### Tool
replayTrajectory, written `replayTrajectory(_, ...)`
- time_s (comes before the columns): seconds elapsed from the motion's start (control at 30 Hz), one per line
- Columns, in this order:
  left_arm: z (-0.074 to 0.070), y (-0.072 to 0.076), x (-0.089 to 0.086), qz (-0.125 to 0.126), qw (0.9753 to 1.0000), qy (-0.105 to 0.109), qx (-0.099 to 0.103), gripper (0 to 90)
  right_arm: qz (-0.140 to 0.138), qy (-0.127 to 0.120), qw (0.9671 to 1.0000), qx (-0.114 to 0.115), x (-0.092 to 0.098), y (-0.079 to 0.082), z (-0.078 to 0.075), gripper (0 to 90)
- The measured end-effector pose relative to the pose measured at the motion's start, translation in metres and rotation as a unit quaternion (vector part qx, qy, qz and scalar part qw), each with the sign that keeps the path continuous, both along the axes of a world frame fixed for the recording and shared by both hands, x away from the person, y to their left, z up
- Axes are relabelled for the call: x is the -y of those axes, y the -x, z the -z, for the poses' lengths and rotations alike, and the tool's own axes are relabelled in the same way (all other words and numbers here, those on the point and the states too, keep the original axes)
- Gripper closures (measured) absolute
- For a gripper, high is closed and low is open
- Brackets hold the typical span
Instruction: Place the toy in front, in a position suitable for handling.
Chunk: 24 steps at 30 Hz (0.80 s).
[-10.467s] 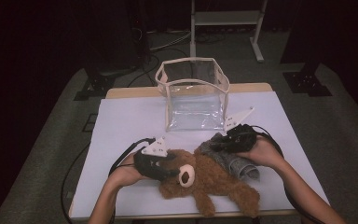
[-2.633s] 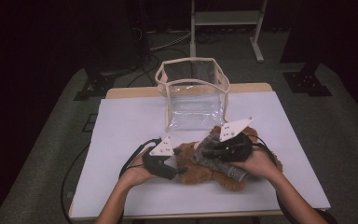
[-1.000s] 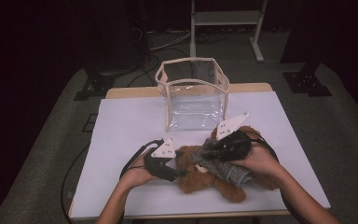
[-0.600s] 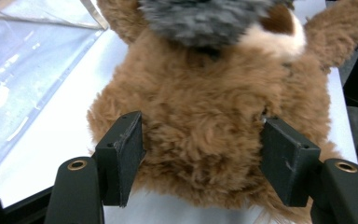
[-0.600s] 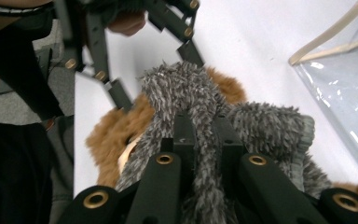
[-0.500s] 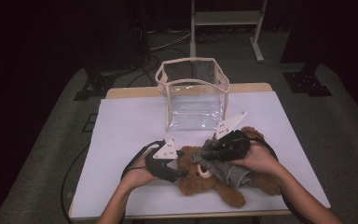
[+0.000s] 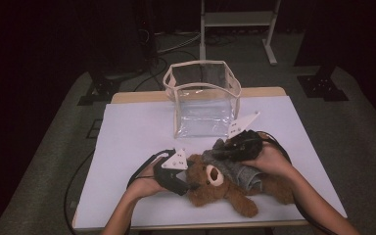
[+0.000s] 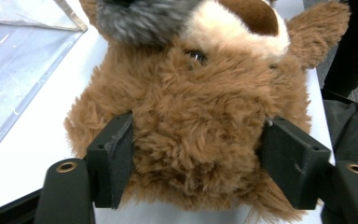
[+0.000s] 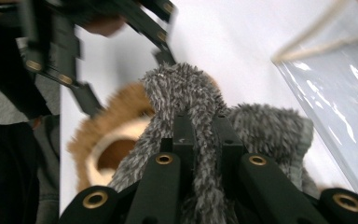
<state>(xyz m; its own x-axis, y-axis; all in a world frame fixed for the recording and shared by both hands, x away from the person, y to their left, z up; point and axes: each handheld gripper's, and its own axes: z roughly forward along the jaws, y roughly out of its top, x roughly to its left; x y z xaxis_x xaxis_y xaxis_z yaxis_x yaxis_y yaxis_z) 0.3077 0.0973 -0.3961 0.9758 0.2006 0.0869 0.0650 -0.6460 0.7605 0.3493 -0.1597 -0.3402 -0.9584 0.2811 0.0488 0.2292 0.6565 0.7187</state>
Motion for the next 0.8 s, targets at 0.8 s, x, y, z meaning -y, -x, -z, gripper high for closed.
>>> replayTrajectory(0.8,0.001,-0.001,0.0,0.007,0.9999,-0.008,0.008,28.6,-0.019,-0.01,0.9995,-0.021,-0.003,0.012,-0.001,81.7)
